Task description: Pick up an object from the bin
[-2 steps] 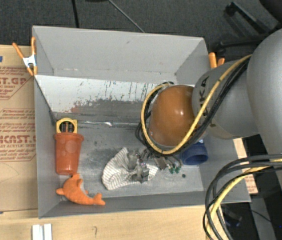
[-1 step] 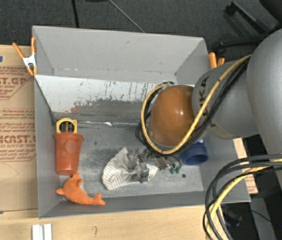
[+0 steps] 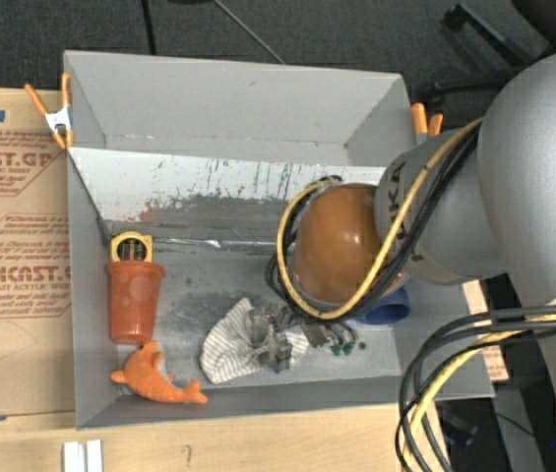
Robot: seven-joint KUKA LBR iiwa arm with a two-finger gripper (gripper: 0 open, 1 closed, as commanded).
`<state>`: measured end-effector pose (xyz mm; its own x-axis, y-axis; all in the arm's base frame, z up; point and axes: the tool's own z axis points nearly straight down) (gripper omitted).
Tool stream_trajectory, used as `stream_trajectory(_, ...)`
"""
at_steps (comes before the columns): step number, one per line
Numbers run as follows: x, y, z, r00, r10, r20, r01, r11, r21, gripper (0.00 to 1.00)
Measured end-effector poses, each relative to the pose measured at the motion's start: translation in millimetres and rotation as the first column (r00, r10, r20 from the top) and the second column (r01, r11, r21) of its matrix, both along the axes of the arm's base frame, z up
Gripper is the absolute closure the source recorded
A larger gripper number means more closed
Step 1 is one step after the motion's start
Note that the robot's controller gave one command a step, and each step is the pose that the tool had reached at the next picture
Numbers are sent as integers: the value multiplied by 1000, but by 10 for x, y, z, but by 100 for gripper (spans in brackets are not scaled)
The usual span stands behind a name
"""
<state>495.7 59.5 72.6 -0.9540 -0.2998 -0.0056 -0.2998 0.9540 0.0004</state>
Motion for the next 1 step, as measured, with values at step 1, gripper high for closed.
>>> stream_trajectory(1, 121, 6, 2009, 1000, 20, -7, -20, 1000, -2, 100)
